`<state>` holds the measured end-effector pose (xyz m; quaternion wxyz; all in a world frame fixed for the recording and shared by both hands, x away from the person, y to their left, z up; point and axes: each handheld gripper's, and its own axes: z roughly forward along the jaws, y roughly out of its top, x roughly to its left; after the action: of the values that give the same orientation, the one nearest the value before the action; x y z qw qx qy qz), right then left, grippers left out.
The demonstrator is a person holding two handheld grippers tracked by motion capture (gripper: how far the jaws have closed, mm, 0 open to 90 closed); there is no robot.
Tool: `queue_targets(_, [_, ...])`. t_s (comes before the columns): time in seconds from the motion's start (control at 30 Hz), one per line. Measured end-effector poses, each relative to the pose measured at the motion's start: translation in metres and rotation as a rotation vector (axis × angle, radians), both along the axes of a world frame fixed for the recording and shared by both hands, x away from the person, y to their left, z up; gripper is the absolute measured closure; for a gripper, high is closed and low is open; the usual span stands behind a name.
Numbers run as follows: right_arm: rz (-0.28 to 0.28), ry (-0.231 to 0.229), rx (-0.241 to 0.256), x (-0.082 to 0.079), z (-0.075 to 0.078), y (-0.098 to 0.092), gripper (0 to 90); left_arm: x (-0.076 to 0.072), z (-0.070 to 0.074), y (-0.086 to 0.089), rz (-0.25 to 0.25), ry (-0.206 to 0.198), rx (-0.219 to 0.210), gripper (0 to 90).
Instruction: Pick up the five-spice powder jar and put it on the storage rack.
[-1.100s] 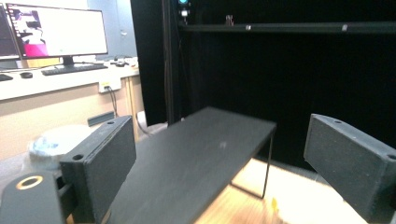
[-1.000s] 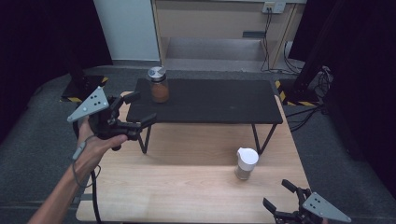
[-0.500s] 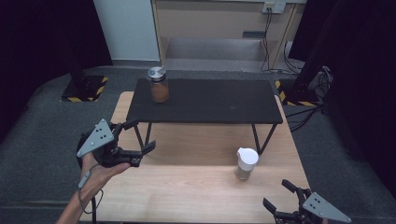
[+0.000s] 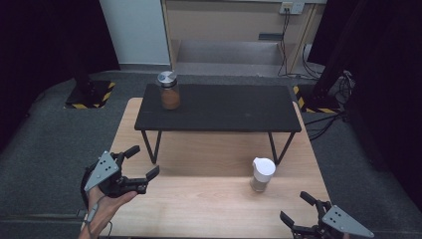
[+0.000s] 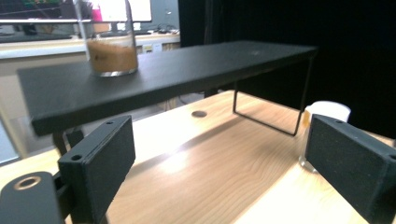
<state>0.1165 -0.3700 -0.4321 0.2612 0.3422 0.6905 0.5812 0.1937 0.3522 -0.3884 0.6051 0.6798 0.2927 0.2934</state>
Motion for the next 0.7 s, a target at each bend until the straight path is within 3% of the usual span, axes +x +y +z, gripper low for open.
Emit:
queue_targets(0.1, [0.000,0.000,0.000,0.000,0.000,0.000,7.1,-0.006,-0.009,-0.002,0.031,-0.006,0.032,6.4])
queue_targets(0.27, [-0.002,0.000,0.000,0.000,0.000,0.001,7.1,-0.009,-0.015,-0.002,0.037,0.005,0.041,5.4])
queue_targets(0.7, [-0.004,-0.001,0.003,0.000,0.000,0.000,7.0,-0.015,-0.023,0.000,0.102,0.023,-0.006,0.0])
